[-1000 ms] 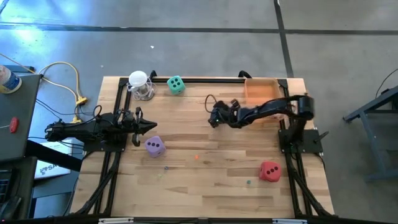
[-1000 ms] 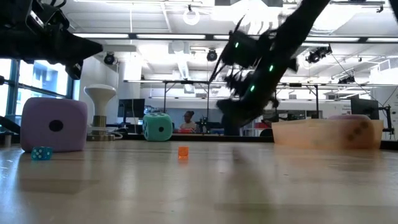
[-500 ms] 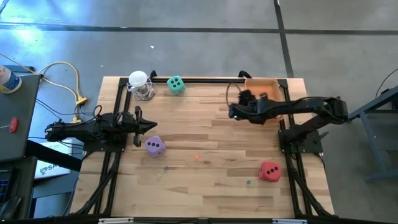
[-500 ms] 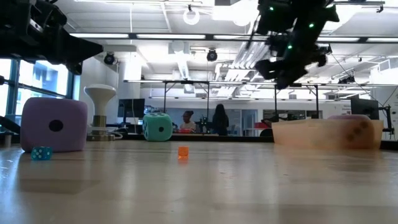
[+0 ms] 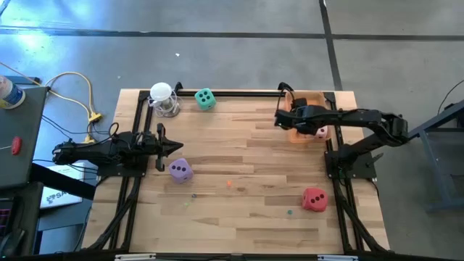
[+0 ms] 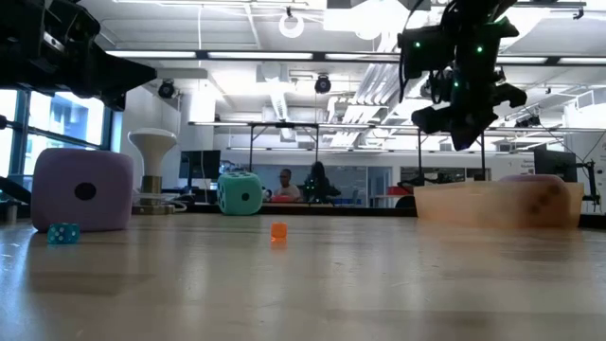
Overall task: Pick & Place Dice
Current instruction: Put the dark blue small die into the orange bin, then put the purple large die into the orange bin
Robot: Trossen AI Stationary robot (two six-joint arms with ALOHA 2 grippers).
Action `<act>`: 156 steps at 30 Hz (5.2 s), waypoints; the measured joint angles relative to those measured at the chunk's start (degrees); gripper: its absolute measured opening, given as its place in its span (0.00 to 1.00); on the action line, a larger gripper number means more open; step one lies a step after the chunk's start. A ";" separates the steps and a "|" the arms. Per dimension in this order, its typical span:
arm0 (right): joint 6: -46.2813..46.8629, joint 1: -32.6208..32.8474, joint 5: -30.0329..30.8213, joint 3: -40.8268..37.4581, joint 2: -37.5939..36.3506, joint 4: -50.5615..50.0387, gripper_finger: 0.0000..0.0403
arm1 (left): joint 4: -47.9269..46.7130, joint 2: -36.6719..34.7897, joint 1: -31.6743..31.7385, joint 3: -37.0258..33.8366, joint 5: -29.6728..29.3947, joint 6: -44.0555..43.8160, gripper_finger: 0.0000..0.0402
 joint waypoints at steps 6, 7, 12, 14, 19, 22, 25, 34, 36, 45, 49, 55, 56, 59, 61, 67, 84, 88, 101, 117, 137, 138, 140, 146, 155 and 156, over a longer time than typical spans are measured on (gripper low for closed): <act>-2.00 -0.82 1.23 0.00 0.00 -0.23 0.15 | 0.02 0.00 0.00 0.00 -0.02 0.01 0.00; -2.05 -0.98 1.21 0.00 0.00 -0.41 0.16 | 0.05 0.00 0.00 0.00 -0.38 0.02 0.00; -3.38 -1.11 0.57 0.00 0.00 -0.55 0.27 | 0.09 0.00 0.02 0.00 -3.13 0.04 0.00; -3.29 -1.09 0.96 0.00 0.00 -0.55 0.33 | 0.09 0.00 0.02 0.00 -3.12 0.03 0.00; -3.01 -1.11 1.21 0.00 0.00 -0.55 0.48 | 0.09 0.00 0.02 0.00 -3.13 0.03 0.00; -2.93 -1.11 1.17 0.00 0.00 -0.50 0.54 | 0.09 0.00 0.02 0.00 -3.13 0.02 0.00; -2.88 -1.11 1.11 0.00 0.00 -0.47 0.57 | 0.07 0.00 0.02 0.00 -3.12 0.02 0.00; -2.86 -1.11 -0.51 0.02 0.00 0.30 0.58 | 0.07 0.00 0.02 0.00 -3.11 -0.39 0.00; -2.86 -1.11 -0.55 0.02 0.00 0.85 0.58 | 0.06 0.00 0.02 0.00 -3.11 -0.46 0.00; -2.86 -1.11 -2.01 0.02 0.00 2.00 0.58 | 0.04 0.00 0.02 0.00 -3.11 -0.64 0.00; -2.86 -1.11 -1.96 0.04 0.00 2.03 0.58 | 0.04 0.00 0.02 0.00 -3.11 -0.64 0.00; -3.51 -1.11 -1.19 0.04 0.00 3.44 0.58 | 0.04 0.00 0.02 0.00 -3.11 -0.64 0.00; -4.52 -1.11 -0.85 0.04 0.00 4.04 0.58 | 0.04 0.00 0.02 0.00 -3.11 -0.64 0.00; -10.01 -0.79 2.65 0.04 0.00 6.53 0.58 | 0.04 0.00 0.02 0.00 -3.11 -0.64 0.00; -11.04 -0.09 5.65 0.04 0.00 7.79 0.58 | 0.04 0.00 0.02 0.00 -3.11 -0.64 0.00; -13.65 3.08 10.66 0.07 0.00 12.63 0.58 | 0.02 0.00 0.02 0.00 -3.11 0.11 0.00; -18.72 11.64 10.48 0.07 0.00 21.97 0.58 | 0.42 0.02 -0.02 0.00 0.61 3.89 0.16; -18.72 12.97 10.46 0.05 0.00 23.06 0.58 | 0.46 1.27 0.00 0.00 0.65 3.89 0.35; -21.55 14.06 9.29 0.07 0.00 27.08 0.58 | 8.60 8.74 0.00 0.00 1.50 4.48 0.86; -23.03 14.06 7.18 0.06 0.00 27.17 0.58 | 14.38 11.85 0.00 0.00 1.20 3.86 0.88; -23.03 14.06 7.16 0.04 0.00 27.32 0.58 | -0.92 23.70 -6.66 12.38 -0.96 -3.07 0.88; -23.03 14.06 7.16 0.04 0.00 27.33 0.58 | -1.98 24.70 -7.71 13.63 -2.72 -2.81 0.88; -23.03 14.06 7.16 0.04 0.00 27.32 0.58 | -4.84 26.57 -9.68 15.97 -6.74 -2.93 0.88; -23.03 14.06 7.16 0.04 0.00 27.32 0.58 | -16.50 30.02 -16.83 20.63 -11.28 -11.32 0.88; -24.52 14.06 7.44 0.04 0.00 27.30 0.58 | -41.93 30.42 -28.69 30.97 -19.99 -26.20 0.88; -24.52 14.06 7.44 0.04 0.00 27.30 0.58 | -44.66 30.65 -29.53 32.06 -20.03 -29.33 0.88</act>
